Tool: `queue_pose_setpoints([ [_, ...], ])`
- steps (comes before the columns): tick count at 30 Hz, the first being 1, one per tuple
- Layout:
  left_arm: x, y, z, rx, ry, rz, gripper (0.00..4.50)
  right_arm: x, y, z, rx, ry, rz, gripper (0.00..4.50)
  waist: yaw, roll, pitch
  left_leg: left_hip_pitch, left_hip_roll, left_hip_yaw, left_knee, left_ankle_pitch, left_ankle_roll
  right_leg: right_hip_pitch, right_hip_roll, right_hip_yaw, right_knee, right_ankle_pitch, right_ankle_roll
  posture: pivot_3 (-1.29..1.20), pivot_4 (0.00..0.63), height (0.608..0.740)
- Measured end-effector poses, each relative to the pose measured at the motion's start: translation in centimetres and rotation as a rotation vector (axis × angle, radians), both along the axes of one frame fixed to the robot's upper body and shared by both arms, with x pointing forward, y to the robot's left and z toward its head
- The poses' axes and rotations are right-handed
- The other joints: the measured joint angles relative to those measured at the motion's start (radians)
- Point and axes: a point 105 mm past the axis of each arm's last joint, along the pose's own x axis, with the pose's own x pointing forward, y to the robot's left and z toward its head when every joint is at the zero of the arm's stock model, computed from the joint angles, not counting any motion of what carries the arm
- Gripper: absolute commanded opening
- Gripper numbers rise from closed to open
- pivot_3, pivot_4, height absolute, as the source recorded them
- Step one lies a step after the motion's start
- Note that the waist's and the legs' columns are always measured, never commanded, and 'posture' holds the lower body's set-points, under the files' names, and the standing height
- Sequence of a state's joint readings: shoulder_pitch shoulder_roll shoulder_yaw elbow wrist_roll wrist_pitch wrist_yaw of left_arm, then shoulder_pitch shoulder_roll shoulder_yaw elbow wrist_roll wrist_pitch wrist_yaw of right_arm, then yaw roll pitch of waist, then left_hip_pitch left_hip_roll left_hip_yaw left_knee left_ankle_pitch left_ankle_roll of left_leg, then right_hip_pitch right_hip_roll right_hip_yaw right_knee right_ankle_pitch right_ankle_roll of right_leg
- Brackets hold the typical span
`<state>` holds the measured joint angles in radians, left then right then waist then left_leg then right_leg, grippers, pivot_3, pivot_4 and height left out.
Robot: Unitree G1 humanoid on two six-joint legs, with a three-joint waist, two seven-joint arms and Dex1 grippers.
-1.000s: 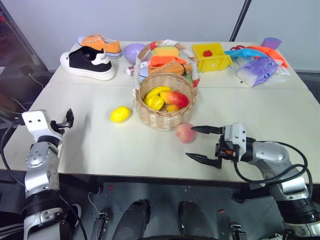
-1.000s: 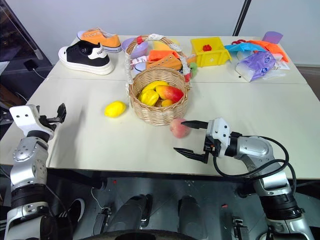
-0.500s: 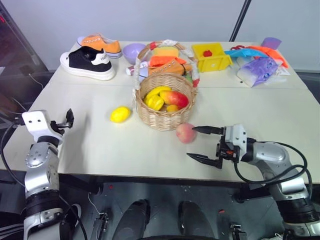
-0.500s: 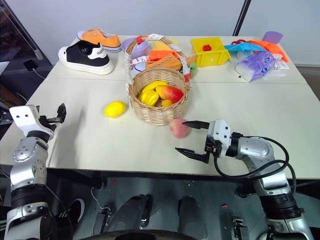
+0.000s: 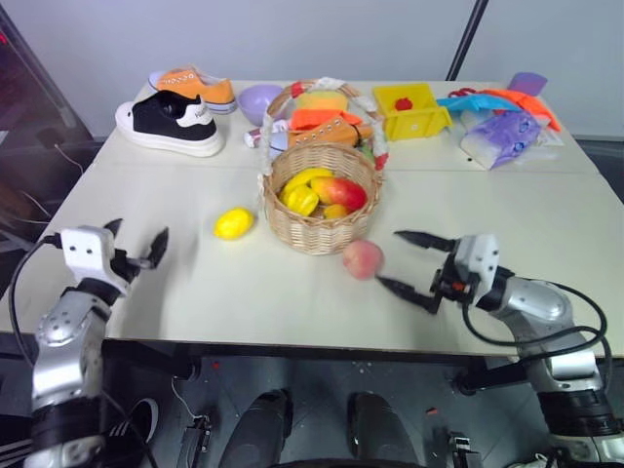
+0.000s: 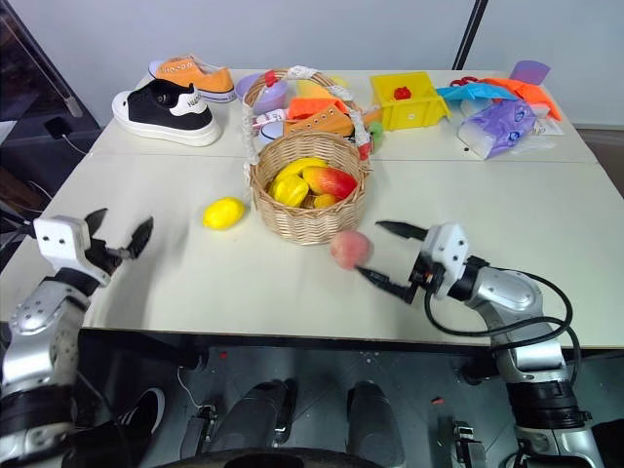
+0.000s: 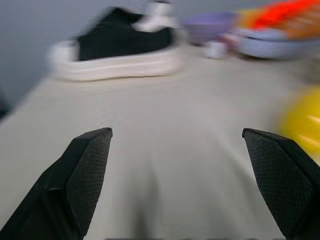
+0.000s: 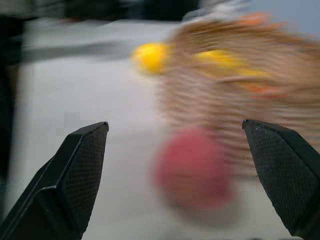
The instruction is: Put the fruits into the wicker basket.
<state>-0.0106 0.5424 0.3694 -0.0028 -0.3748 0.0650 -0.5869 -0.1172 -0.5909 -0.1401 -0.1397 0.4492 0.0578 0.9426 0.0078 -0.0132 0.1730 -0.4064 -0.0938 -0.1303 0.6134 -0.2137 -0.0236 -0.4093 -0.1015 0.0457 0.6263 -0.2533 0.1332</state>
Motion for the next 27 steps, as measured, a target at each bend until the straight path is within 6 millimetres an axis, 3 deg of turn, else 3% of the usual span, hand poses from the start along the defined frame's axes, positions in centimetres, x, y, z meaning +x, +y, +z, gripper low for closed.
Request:
queue_pose_setpoints([
  [7, -6.3, -5.9, 0.6, 0.071, 0.085, -0.503, 4.5, -1.8, 1.0, -0.5, 0.033, 0.121, 0.009, 4.47, 0.002, 0.002, 0.0, 0.0, 0.002, 0.001, 0.0, -0.001, -0.001, 0.001, -0.001, 0.0, -0.002, -0.003, -0.006, 0.0, 0.15, 0.74],
  [11, -8.0, -6.9, -0.4, 0.08, 0.137, -0.609, 4.5, -1.7, 1.4, -0.5, 0.036, 0.143, -0.014, 4.47, 0.002, 0.002, 0.0, -0.001, 0.004, 0.002, 0.0, -0.001, -0.001, 0.001, -0.001, 0.0, -0.004, -0.003, -0.006, 0.0, 0.15, 0.74],
  [18, -7.5, -7.6, 0.5, 0.107, 0.078, -0.643, 4.5, -0.8, 2.7, -0.2, -0.008, 0.17, -0.027, 4.47, 0.004, 0.002, 0.0, -0.001, 0.004, 0.002, 0.0, -0.001, -0.001, 0.002, 0.0, -0.001, -0.005, -0.003, -0.006, 0.0, 0.15, 0.74],
  [27, -7.5, -9.0, 0.0, 0.08, 0.082, -0.689, 4.5, 0.5, 4.5, -1.0, -0.297, 0.231, -0.017, 4.47, 0.003, 0.002, 0.0, -0.002, 0.004, 0.002, 0.0, -0.001, -0.001, 0.001, 0.0, -0.001, -0.008, -0.003, -0.006, 0.0, 0.15, 0.74],
])
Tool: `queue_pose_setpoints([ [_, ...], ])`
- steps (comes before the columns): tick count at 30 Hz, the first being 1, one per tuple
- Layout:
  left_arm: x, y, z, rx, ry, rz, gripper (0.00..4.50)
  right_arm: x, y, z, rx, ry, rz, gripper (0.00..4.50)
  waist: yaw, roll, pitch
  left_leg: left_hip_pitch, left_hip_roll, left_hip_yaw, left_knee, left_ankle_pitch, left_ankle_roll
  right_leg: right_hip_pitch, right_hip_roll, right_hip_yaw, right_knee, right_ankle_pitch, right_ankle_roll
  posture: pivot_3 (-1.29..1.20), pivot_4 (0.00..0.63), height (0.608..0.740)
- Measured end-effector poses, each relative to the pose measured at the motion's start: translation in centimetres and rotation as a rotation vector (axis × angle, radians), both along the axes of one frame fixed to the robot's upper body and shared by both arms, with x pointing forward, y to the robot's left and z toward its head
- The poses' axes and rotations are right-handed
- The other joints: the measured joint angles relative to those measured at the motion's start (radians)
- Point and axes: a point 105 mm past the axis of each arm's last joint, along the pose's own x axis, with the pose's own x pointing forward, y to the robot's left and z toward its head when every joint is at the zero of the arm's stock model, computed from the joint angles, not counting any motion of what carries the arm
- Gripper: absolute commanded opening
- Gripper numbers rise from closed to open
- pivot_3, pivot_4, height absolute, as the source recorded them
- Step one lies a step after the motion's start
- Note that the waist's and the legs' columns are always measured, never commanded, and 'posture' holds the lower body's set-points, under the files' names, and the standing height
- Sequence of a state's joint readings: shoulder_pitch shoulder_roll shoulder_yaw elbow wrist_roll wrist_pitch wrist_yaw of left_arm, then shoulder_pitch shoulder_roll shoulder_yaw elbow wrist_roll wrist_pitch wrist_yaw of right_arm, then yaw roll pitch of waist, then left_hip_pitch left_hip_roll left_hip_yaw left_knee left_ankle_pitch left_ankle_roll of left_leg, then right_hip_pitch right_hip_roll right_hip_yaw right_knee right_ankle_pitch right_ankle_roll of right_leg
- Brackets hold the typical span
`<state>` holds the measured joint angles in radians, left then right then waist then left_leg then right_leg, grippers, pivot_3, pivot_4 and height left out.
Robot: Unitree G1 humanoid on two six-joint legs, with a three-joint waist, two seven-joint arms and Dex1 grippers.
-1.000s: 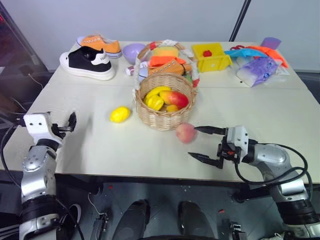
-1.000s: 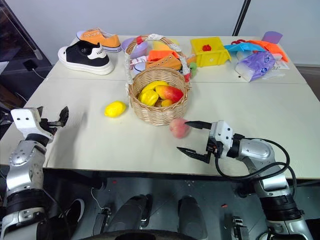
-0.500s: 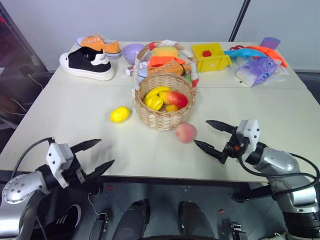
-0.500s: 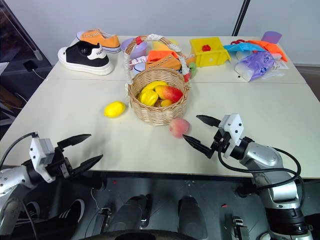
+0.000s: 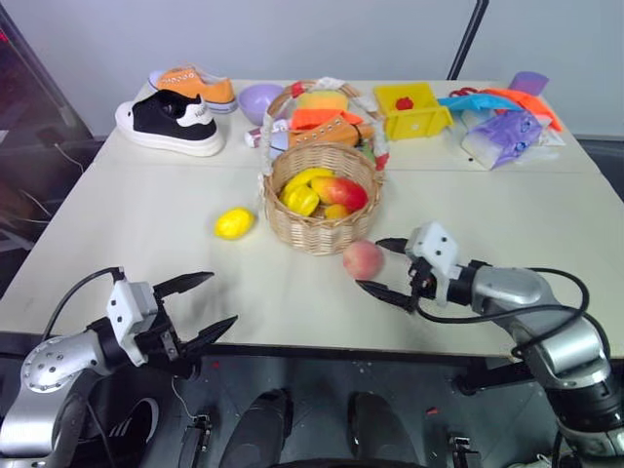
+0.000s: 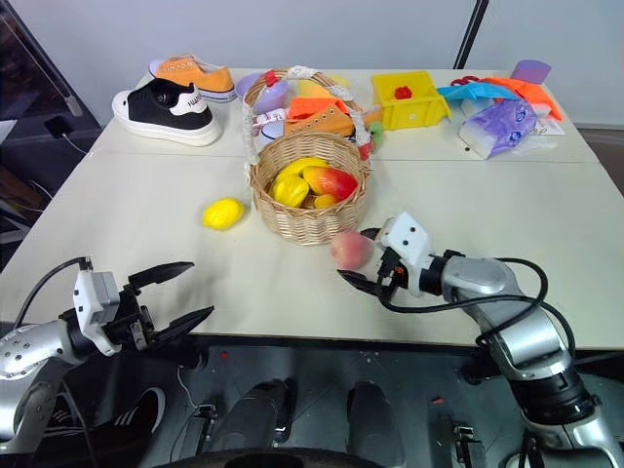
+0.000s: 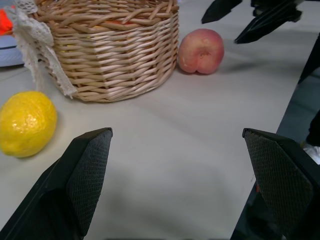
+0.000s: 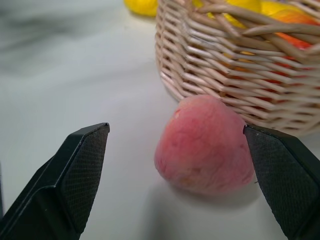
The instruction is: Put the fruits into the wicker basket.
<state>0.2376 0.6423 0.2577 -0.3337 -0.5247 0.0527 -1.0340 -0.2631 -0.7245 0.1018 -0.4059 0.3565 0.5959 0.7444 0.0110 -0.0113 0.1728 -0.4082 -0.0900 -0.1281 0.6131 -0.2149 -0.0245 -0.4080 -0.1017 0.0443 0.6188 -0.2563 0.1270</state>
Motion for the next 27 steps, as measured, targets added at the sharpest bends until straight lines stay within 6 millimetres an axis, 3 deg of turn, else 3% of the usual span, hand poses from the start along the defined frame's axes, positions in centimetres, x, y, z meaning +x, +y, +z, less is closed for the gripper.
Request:
queue_pose_setpoints([
  [4, -0.1, -0.7, 0.6, -0.006, -0.021, -0.024, 4.5, 0.8, 0.1, 0.2, -0.001, 0.0, -0.02, 4.47, 0.002, -0.001, 0.0, 0.0, 0.0, 0.0, 0.0, 0.0, 0.0, 0.001, 0.0, 0.0, -0.001, 0.0, 0.0, 0.0, 0.15, 0.74],
  [11, -0.6, -0.9, 0.2, -0.021, -0.004, -0.019, 4.5, 1.5, 0.1, -1.6, 0.005, 0.077, -0.06, 4.47, -0.004, 0.0, 0.0, 0.0, 0.0, 0.0, 0.0, 0.0, 0.0, 0.0, 0.0, 0.0, -0.001, 0.0, 0.0, 0.0, 0.15, 0.74],
  [20, -0.7, -1.1, 0.4, -0.042, 0.011, -0.029, 4.5, 2.5, 0.3, -2.5, 0.034, 0.121, -0.106, 4.47, -0.002, 0.0, 0.0, 0.0, 0.0, 0.0, 0.0, 0.0, 0.0, 0.0, 0.002, 0.0, -0.001, 0.0, 0.0, 0.0, 0.15, 0.74],
  [22, -0.6, -1.1, 0.4, -0.043, 0.011, -0.028, 4.5, 2.5, 0.5, -2.7, 0.042, 0.13, -0.108, 3.97, -0.002, 0.0, 0.0, 0.0, 0.0, 0.0, 0.0, 0.0, 0.0, 0.0, 0.002, 0.0, -0.001, 0.0, 0.0, 0.0, 0.15, 0.74],
  [25, -0.6, -1.1, 0.3, -0.043, 0.017, -0.027, 4.5, 2.6, 0.5, -2.8, 0.046, 0.129, -0.117, 2.87, -0.002, 0.0, 0.0, 0.0, 0.0, 0.0, 0.0, 0.0, 0.0, 0.0, 0.002, 0.0, -0.001, 0.0, 0.0, 0.0, 0.15, 0.74],
  [27, -0.6, -1.1, 0.3, -0.043, 0.017, -0.027, 4.5, 2.6, 0.4, -2.8, 0.034, 0.118, -0.12, 2.87, -0.001, 0.0, 0.0, 0.0, 0.0, 0.0, 0.0, 0.0, 0.0, 0.0, 0.002, 0.0, -0.001, 0.0, 0.0, 0.0, 0.15, 0.74],
])
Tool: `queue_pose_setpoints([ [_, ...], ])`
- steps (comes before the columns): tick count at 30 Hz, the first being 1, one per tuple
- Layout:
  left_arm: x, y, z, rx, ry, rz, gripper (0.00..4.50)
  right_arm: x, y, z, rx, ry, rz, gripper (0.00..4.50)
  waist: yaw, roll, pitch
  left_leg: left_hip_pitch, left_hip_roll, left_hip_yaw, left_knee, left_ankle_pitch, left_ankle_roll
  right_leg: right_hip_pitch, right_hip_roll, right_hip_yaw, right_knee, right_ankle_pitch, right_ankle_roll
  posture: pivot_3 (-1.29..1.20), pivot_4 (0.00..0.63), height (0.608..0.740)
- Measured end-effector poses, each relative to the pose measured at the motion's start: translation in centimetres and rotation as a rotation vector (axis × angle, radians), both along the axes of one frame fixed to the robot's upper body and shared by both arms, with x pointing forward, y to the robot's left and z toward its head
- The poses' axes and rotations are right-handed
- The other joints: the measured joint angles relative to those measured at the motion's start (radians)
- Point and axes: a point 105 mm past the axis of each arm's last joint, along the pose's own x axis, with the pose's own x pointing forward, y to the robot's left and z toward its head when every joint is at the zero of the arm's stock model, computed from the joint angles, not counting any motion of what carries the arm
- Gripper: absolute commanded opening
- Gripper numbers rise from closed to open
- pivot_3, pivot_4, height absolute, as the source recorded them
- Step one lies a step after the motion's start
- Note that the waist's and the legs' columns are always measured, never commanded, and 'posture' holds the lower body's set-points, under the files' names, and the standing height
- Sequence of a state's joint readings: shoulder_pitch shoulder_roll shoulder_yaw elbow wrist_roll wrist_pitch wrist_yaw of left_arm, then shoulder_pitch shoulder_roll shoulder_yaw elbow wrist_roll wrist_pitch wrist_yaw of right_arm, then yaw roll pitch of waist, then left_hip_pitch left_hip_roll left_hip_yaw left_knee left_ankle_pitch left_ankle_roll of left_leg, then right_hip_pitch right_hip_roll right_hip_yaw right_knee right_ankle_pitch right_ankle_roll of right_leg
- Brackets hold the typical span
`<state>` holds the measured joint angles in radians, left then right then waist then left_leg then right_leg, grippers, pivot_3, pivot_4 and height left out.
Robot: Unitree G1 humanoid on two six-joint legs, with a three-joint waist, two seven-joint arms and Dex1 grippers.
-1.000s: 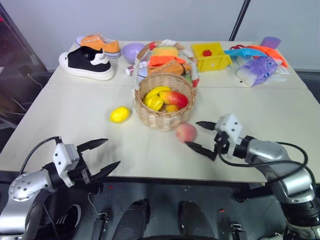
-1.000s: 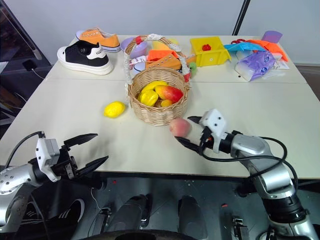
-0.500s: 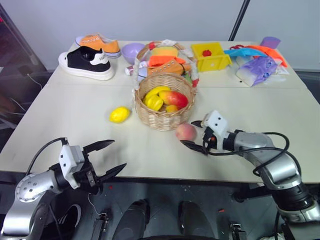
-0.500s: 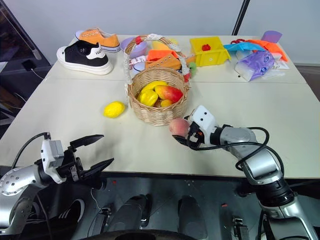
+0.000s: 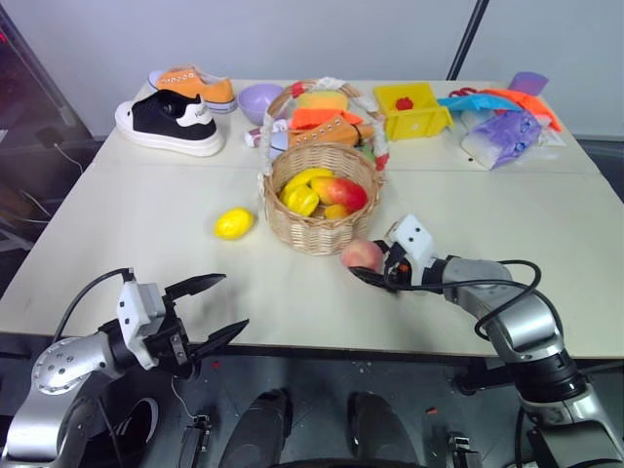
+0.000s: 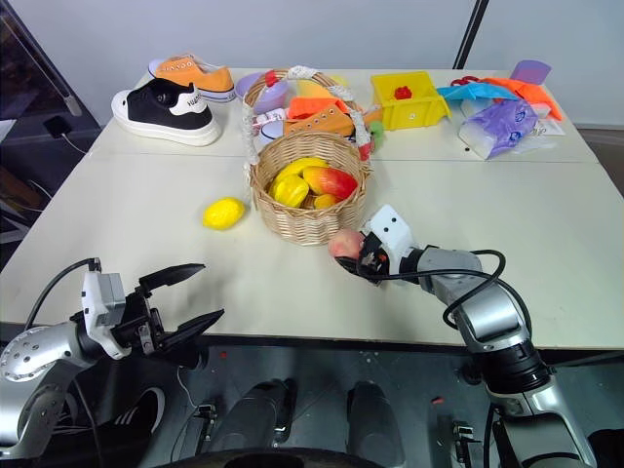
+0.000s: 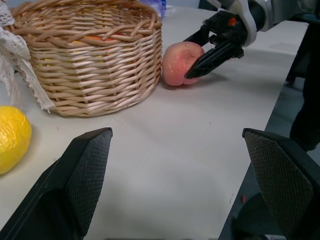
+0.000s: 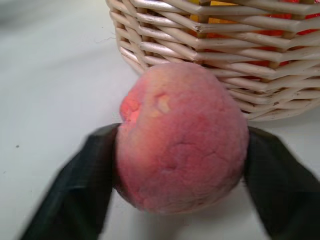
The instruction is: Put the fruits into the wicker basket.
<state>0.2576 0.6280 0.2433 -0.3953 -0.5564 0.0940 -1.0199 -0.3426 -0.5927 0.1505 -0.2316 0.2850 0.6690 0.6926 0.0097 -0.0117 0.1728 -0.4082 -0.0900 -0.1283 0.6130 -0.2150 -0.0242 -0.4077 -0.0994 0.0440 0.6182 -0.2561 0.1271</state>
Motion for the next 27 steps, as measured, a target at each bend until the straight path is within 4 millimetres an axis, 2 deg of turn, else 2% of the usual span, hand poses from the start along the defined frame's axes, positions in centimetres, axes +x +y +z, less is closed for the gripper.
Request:
queue_pose_setpoints([
  [5, 0.1, 0.0, 0.1, -0.001, -0.007, 0.0, 4.5, -0.7, -0.6, 0.1, 0.001, 0.014, 0.016, 2.87, 0.003, 0.0, 0.0, 0.0, 0.0, 0.0, 0.0, 0.0, 0.0, 0.0, 0.0, 0.0, 0.0, 0.0, 0.0, 0.0, 0.15, 0.74],
  [9, 0.4, 0.1, 0.3, -0.022, -0.014, 0.023, 4.5, -2.5, -1.3, 1.8, 0.033, 0.039, 0.091, 2.87, 0.003, 0.001, 0.001, -0.001, 0.0, 0.0, 0.0, 0.0, 0.0, 0.0, 0.0, 0.0, 0.0, 0.0, 0.0, 0.0, 0.15, 0.74],
  [12, 1.4, 1.0, 1.4, -0.072, -0.051, 0.095, 4.5, -3.6, -0.7, 5.4, 0.078, -0.015, 0.196, 2.87, -0.005, 0.001, 0.001, 0.0, 0.002, 0.0, 0.0, 0.0, 0.0, 0.0, 0.0, 0.0, 0.0, 0.001, -0.001, 0.0, 0.15, 0.74],
  [16, 2.8, 1.7, 2.6, -0.11, -0.099, 0.15, 4.5, -2.1, 2.4, 11.4, 0.226, -0.188, 0.249, 2.87, -0.024, 0.001, 0.001, 0.0, 0.002, -0.001, 0.0, 0.0, 0.0, 0.0, 0.002, 0.0, 0.0, 0.002, -0.002, 0.0, 0.15, 0.74],
  [19, 3.0, 2.0, 2.4, -0.11, -0.095, 0.163, 4.5, -0.5, 4.1, 13.9, 0.282, -0.267, 0.235, 2.87, -0.024, 0.0, 0.001, 0.0, 0.002, -0.001, -0.001, 0.0, 0.0, -0.001, 0.002, -0.001, 0.0, 0.002, -0.002, 0.0, 0.15, 0.74],
  [22, 3.1, 1.9, 2.5, -0.106, -0.102, 0.162, 4.5, 2.5, 4.5, 13.9, 0.274, -0.291, 0.137, 2.87, -0.02, 0.0, 0.001, 0.0, 0.001, -0.001, -0.001, 0.0, 0.0, -0.001, 0.002, -0.001, 0.0, 0.002, -0.002, 0.0, 0.15, 0.74],
  [25, 3.1, 2.1, 2.4, -0.104, -0.098, 0.171, 4.5, 4.0, 5.0, 11.9, 0.246, -0.257, 0.103, 2.87, -0.02, 0.0, 0.001, 0.0, 0.001, -0.001, -0.001, 0.0, 0.0, -0.001, 0.001, -0.001, 0.0, 0.002, -0.001, 0.0, 0.15, 0.74],
  [27, 3.0, 2.1, 2.2, -0.102, -0.092, 0.179, 4.5, 4.4, 5.9, 11.1, 0.243, -0.249, 0.108, 3.7, -0.023, 0.001, 0.001, 0.0, 0.001, -0.001, -0.002, 0.0, 0.0, -0.002, 0.002, 0.0, 0.001, 0.003, 0.0, 0.0, 0.15, 0.74],
])
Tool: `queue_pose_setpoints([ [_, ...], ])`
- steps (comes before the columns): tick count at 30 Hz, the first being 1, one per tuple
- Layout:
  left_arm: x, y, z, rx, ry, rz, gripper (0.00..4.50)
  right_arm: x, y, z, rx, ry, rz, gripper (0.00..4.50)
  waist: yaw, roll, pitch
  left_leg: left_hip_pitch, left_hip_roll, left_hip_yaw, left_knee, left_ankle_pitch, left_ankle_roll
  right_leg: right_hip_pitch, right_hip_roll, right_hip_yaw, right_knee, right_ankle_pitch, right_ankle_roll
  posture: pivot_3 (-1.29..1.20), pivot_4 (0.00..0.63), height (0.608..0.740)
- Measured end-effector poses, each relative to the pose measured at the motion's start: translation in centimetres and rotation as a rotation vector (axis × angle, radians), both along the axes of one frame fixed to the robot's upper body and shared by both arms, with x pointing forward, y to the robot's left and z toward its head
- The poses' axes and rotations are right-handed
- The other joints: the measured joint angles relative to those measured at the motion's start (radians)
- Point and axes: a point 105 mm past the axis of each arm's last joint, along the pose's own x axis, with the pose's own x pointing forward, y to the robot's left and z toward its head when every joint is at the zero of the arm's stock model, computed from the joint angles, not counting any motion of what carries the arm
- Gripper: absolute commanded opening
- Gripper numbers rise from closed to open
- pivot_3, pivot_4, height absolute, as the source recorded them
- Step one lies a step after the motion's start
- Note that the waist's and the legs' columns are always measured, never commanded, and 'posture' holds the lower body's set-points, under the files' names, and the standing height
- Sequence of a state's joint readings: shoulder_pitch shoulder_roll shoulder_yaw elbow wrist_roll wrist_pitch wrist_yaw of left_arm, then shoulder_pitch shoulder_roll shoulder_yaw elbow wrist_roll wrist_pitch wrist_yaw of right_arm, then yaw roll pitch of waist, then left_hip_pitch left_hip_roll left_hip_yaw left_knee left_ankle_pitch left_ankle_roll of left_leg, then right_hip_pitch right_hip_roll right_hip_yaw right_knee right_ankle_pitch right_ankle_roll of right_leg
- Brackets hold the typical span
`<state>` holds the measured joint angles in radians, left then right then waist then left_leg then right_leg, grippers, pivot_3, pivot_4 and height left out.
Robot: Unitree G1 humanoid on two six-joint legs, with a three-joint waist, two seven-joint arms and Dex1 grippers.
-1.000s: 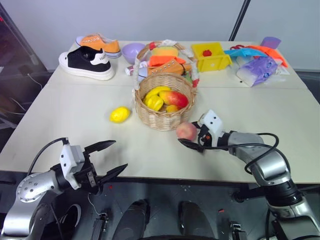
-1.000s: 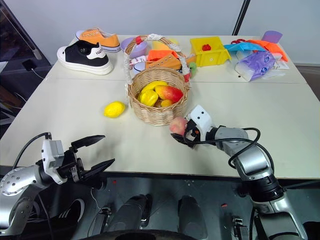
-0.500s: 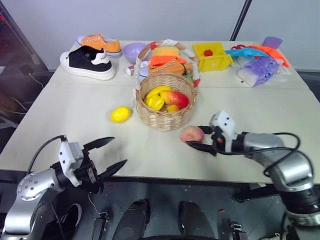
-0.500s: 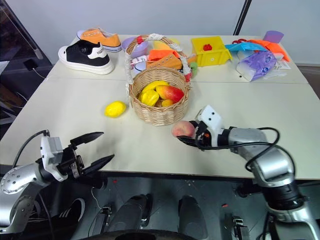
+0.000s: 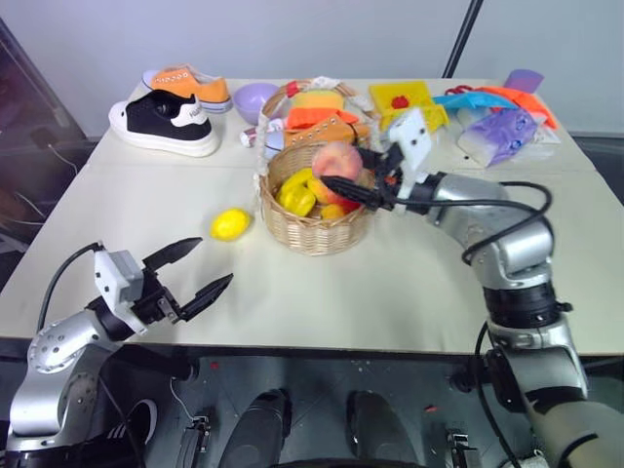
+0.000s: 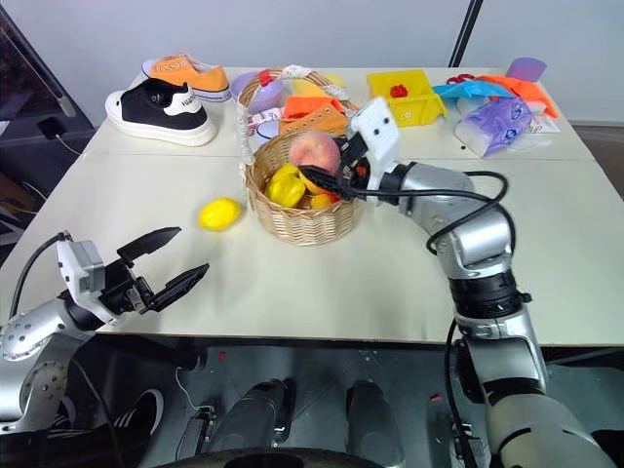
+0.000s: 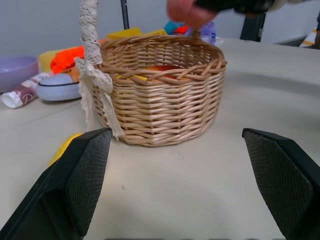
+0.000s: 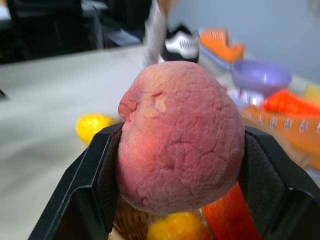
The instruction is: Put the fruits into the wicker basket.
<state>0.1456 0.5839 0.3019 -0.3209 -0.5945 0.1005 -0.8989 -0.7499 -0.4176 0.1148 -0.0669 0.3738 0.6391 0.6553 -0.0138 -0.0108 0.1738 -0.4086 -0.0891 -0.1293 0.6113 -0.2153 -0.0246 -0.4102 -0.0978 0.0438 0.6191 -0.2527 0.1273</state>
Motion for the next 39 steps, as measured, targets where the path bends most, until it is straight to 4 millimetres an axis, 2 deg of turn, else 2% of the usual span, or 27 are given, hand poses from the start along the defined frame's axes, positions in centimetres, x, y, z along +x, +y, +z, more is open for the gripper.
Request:
queue_pose_setpoints([
  [2, -0.1, -0.1, -0.1, -0.003, 0.001, 0.007, 4.5, 0.2, 0.2, -0.2, -0.012, -0.019, -0.001, 4.47, -0.001, 0.0, 0.0, 0.0, 0.0, 0.0, 0.0, 0.0, 0.0, -0.001, 0.0, 0.0, 0.001, 0.0, 0.001, 0.0, 0.15, 0.74],
  [9, -0.4, 0.0, -0.5, -0.006, 0.02, 0.022, 4.5, -0.4, -0.8, -0.5, -0.031, -0.026, 0.013, 4.47, 0.003, 0.0, 0.0, 0.0, 0.0, 0.0, 0.0, 0.0, 0.0, 0.0, 0.0, 0.0, 0.001, 0.0, -0.001, 0.0, 0.15, 0.74],
  [13, -0.3, -0.1, -0.5, -0.006, 0.016, 0.021, 4.5, -2.3, -2.0, -0.2, -0.006, -0.043, 0.067, 4.47, 0.003, 0.0, 0.0, 0.0, 0.0, 0.0, 0.0, 0.0, 0.0, 0.0, 0.0, 0.0, 0.0, 0.0, -0.001, 0.0, 0.15, 0.74],
  [16, -0.1, -0.2, -0.4, -0.013, 0.007, 0.022, 4.5, -4.6, -3.4, -0.3, 0.036, -0.086, 0.101, 4.47, 0.004, 0.0, 0.0, 0.0, 0.0, -0.001, 0.0, 0.0, 0.0, 0.001, 0.0, 0.0, 0.0, 0.0, 0.0, 0.0, 0.15, 0.74],
  [18, 0.2, 0.4, -0.7, -0.012, 0.007, 0.064, 4.5, -6.2, -4.7, -2.2, 0.035, -0.074, 0.103, 4.47, 0.006, -0.001, -0.001, 0.0, 0.0, -0.001, 0.0, -0.001, 0.0, 0.002, 0.0, -0.002, -0.001, 0.0, 0.0, 0.0, 0.15, 0.74],
  [21, 0.7, 1.1, -1.4, -0.07, 0.011, 0.164, 4.5, -8.9, -6.2, -6.3, -0.003, -0.024, 0.093, 4.47, 0.008, 0.0, -0.001, 0.0, 0.0, -0.001, 0.0, -0.001, 0.0, 0.002, 0.0, -0.001, -0.001, 0.0, 0.0, 0.0, 0.15, 0.74],
  [23, 0.9, 1.3, -1.7, -0.073, 0.008, 0.202, 4.5, -9.9, -6.8, -7.7, 0.0, -0.009, 0.072, 4.47, 0.002, 0.0, 0.0, 0.001, 0.0, 0.0, 0.001, -0.001, 0.0, 0.002, 0.0, 0.0, 0.0, 0.0, 0.0, 0.0, 0.15, 0.74],
  [26, 1.6, 1.7, -1.4, -0.053, -0.029, 0.26, 4.5, -10.5, -7.5, -8.2, -0.022, -0.046, 0.047, 4.47, 0.001, 0.0, -0.001, 0.003, 0.001, 0.001, 0.002, -0.001, -0.001, 0.005, 0.001, 0.0, 0.0, -0.001, -0.002, 0.0, 0.15, 0.74],
  [30, 3.0, 3.3, -1.0, -0.062, -0.041, 0.369, 4.5, -10.6, -7.5, -7.9, -0.03, -0.09, 0.044, 4.47, 0.004, 0.0, -0.001, 0.003, 0.001, 0.0, 0.002, -0.001, -0.001, 0.005, 0.001, 0.0, 0.0, -0.001, -0.002, 0.0, 0.15, 0.74],
  [36, 3.3, 3.4, -1.6, -0.055, -0.01, 0.385, 4.5, -10.3, -7.3, -8.5, -0.046, -0.094, 0.062, 4.47, 0.005, 0.0, -0.001, 0.003, 0.001, 0.0, 0.002, -0.001, -0.001, 0.005, 0.001, 0.0, -0.001, -0.001, 0.0, 0.0, 0.15, 0.74],
  [39, 4.1, 3.6, -1.6, -0.068, 0.03, 0.411, 4.5, -10.3, -7.3, -8.6, -0.054, -0.099, 0.072, 4.47, 0.007, 0.0, -0.001, 0.003, 0.001, -0.001, 0.003, -0.001, -0.001, 0.005, 0.001, -0.001, 0.0, -0.001, -0.001, 0.0, 0.15, 0.74],
])
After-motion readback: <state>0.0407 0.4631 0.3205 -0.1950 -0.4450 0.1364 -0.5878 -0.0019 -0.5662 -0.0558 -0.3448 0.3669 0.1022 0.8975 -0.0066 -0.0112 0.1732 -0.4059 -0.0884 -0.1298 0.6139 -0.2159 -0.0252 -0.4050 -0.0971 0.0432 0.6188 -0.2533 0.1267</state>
